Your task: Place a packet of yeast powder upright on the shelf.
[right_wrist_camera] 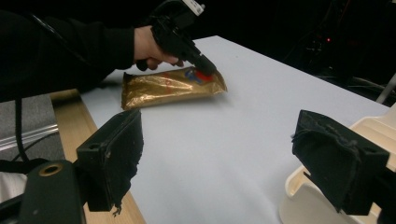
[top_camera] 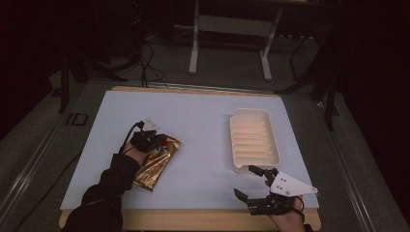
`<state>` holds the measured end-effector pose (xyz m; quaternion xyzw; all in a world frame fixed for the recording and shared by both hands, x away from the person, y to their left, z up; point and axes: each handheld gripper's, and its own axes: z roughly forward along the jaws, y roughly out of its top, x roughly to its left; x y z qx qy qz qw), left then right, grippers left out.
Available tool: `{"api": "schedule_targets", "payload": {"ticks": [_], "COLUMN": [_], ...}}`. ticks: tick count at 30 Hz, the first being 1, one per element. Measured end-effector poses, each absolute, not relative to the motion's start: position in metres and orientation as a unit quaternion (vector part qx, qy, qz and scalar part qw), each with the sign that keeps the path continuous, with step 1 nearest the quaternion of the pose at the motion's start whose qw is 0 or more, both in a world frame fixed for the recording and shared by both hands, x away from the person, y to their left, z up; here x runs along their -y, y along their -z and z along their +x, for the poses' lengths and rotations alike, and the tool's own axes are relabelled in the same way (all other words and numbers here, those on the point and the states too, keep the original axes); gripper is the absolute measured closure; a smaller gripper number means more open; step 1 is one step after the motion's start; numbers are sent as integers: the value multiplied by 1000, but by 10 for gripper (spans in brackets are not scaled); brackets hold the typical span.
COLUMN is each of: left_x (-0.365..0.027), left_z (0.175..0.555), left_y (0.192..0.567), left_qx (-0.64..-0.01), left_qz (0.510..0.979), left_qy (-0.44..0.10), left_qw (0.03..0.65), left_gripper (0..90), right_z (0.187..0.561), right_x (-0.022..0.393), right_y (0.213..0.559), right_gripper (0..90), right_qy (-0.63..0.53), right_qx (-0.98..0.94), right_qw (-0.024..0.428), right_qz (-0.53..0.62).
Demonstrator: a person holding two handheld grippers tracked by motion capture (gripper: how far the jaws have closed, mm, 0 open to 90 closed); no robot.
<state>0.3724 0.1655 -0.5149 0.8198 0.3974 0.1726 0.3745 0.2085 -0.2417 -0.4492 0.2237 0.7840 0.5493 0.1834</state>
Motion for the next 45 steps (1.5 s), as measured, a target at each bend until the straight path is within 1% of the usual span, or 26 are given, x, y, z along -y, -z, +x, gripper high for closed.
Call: {"api": "schedule_targets", "payload": {"ticks": [7,9,11,14,22,23,25,27,30,32,35,37,41,45], "left_x": [-170,-170,-169,-166,-161,-161,-161,-162,-162,-161,-161,-159,-153,-147], "left_z": [361,361,355,346,324,322,316,310,303,294,288,284,278,274], "left_y": [499,499,489,479,458,456,452,449,446,442,439,436,431,424], "left_qx": [-387,-387,-395,-373,-346,-342,-340,-337,-330,-323,-318,-317,-304,-296], "left_qz": [815,815,808,810,811,811,808,803,800,793,783,778,774,770], "left_qy": [-183,-183,-181,-184,-185,-185,-189,-189,-190,-194,-192,-190,-186,-189], "left_qw": [391,391,398,412,434,437,443,453,464,479,499,508,523,533], "left_gripper": [874,874,873,874,875,875,875,876,878,878,878,879,879,882], "right_z": [209,209,208,209,206,206,205,205,206,209,209,209,211,210], "right_x": [242,241,241,241,240,238,238,238,240,243,245,244,244,245], "right_y": [449,449,449,449,448,448,448,448,448,447,443,442,440,436], "right_gripper": [161,161,162,166,163,151,129,126,135,135,132,133,141,160], "right_qy": [-549,-548,-548,-548,-543,-543,-542,-544,-552,-566,-574,-562,-538,-539], "right_qx": [-785,-786,-786,-785,-789,-790,-794,-794,-787,-781,-774,-778,-789,-785], "right_qw": [182,181,179,181,188,188,183,176,182,171,181,198,191,202], "right_qz": [224,223,224,225,217,213,204,204,206,203,195,201,227,229]}}
